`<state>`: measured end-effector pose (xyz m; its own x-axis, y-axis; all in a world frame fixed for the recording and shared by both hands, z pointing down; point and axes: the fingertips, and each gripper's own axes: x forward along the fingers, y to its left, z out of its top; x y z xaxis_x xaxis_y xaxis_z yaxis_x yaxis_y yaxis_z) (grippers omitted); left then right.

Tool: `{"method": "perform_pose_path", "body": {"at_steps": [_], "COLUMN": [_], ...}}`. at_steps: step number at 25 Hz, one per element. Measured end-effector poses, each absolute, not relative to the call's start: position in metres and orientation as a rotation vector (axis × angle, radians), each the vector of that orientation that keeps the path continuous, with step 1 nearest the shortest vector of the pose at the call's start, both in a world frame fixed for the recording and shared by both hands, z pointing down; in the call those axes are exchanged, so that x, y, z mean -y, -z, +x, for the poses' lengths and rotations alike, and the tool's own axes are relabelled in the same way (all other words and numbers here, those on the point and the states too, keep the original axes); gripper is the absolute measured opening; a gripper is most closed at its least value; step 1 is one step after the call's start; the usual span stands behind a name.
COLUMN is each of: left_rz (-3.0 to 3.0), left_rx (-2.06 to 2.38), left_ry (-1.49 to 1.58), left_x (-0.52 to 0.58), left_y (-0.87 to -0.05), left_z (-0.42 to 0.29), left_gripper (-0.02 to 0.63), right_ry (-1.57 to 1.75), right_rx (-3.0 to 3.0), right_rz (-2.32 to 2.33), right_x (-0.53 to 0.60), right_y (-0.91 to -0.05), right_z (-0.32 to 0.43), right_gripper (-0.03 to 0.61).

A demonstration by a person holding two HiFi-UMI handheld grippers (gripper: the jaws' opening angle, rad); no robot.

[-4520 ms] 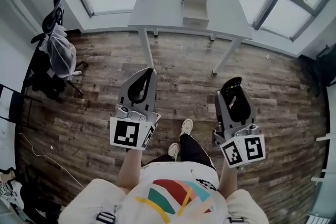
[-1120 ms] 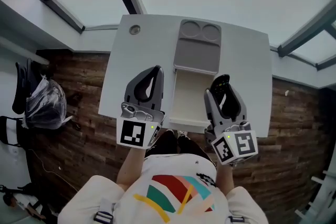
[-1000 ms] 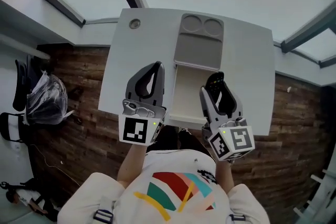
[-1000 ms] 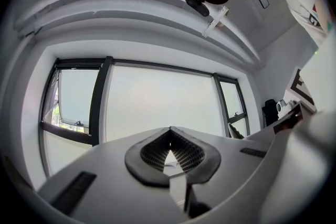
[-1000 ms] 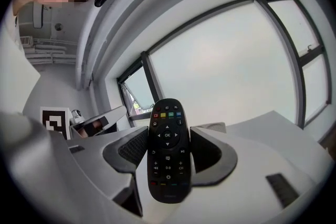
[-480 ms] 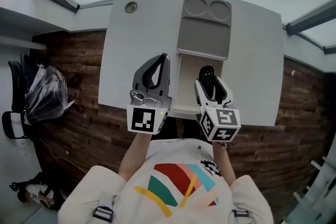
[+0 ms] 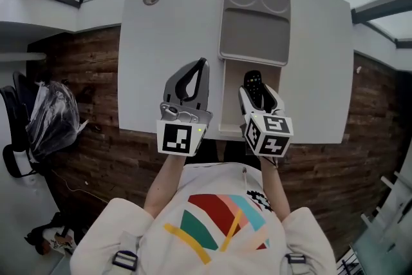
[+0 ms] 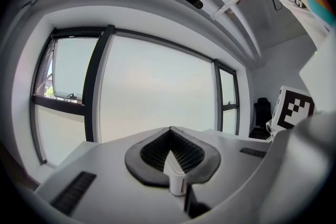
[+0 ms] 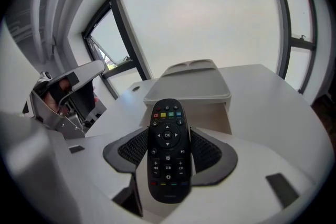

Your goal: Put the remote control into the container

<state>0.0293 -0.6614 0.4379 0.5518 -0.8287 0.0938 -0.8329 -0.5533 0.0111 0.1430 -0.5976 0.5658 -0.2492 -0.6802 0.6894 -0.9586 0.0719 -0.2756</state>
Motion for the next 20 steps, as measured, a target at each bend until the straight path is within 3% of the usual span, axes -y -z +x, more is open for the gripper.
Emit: {"method": "perform_pose_path", "body": {"at_steps": [20], "left_rz": [2.7], "left_rx": [1.423], "left_ry": [-0.177], "left_x": [0.692], "left_y": [-0.462], "left_z": [0.02], "left_gripper": [0.006], "right_ry": [-0.968], "right_rx": [1.819], "right_rz": [1.495], "right_x": [0.601], "right_y": [-0.618], "right_z": [0.137], "right_gripper": [0.253]}}
